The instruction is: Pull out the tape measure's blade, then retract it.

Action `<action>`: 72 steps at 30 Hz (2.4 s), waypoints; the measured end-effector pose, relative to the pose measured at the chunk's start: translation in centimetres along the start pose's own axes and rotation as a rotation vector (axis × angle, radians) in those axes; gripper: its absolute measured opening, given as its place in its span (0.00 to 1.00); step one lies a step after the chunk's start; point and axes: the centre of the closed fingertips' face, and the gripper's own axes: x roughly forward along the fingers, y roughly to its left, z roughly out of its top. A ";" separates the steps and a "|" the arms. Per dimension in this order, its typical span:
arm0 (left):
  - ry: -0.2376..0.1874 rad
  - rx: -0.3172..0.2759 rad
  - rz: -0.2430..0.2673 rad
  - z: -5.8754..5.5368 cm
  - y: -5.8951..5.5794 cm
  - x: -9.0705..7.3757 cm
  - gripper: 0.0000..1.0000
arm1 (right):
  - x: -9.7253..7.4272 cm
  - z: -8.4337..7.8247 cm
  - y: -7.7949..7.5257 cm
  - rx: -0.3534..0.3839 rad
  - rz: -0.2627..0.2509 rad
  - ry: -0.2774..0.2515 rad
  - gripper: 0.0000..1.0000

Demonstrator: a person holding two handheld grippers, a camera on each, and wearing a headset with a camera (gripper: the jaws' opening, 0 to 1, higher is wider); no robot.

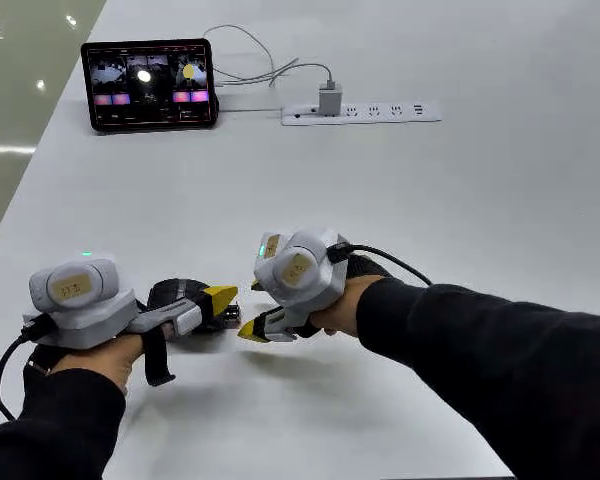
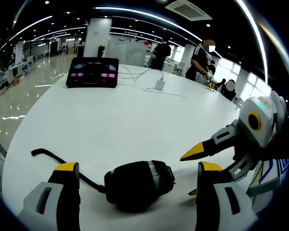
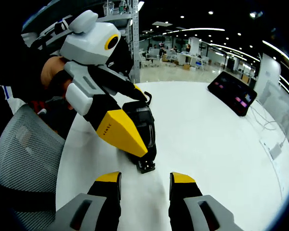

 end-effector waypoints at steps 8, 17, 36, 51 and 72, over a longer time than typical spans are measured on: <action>0.015 0.078 -0.076 -0.5 -1.1 -0.5 0.99 | -2.3 0.3 -0.6 0.040 -0.051 -0.045 0.40; 0.013 0.170 -0.114 -0.5 -1.3 -1.0 0.99 | -4.5 -0.2 -1.8 0.075 -0.102 -0.067 0.44; 0.027 0.272 -0.169 -1.4 -1.6 -2.2 0.99 | -8.4 -4.8 -2.0 0.155 -0.164 -0.053 0.53; 0.035 0.312 -0.191 -1.4 -0.2 -3.1 0.99 | -12.1 -8.3 -2.7 0.223 -0.215 -0.057 0.60; 0.072 0.363 -0.216 -2.3 0.6 -4.1 0.99 | -17.1 -12.8 -2.8 0.296 -0.271 -0.066 0.79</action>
